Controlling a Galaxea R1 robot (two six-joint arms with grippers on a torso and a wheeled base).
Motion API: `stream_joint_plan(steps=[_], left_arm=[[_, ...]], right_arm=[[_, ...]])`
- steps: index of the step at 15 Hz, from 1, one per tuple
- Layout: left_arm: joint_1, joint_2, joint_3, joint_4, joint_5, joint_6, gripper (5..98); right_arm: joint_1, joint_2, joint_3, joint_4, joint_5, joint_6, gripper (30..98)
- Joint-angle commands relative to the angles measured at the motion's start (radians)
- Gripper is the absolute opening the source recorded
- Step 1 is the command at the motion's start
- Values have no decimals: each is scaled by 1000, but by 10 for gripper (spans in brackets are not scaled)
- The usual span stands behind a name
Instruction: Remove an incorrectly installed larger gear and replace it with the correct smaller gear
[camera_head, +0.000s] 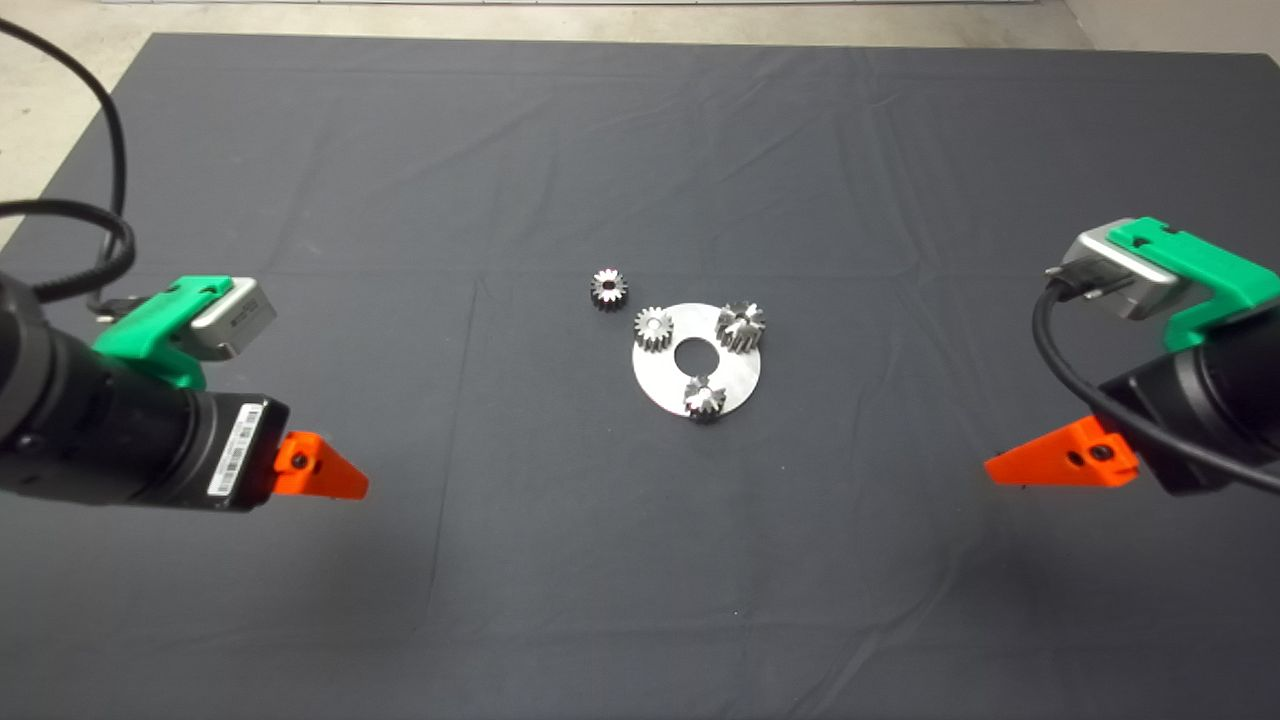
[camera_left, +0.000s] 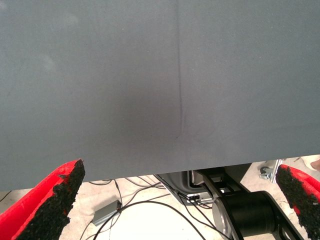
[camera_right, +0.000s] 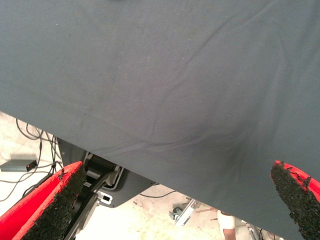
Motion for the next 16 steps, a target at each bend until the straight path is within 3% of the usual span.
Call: stream_joint_plan(steps=[1, 5, 7, 11, 14, 16], left_arm=[[-16, -1, 9, -14, 8, -3, 981], [-16, 1, 12, -16, 10, -3, 981], [-16, -1, 11, -16, 25, -3, 981], [-16, -9, 13, -24, 32, -1, 981], [-16, -1, 10, -26, 80, -1, 981], [-16, -3, 15, -25, 99, -3, 981]], right_arm=[[23, 5, -4, 23, 1, -4, 977], [21, 24, -29, 23, 1, -9, 977], [16, 34, -69, 22, 0, -19, 977], [-25, 99, -158, -18, -2, -101, 977], [-107, 152, -256, -75, -30, -210, 977], [-183, 188, -319, -164, -37, -243, 977]])
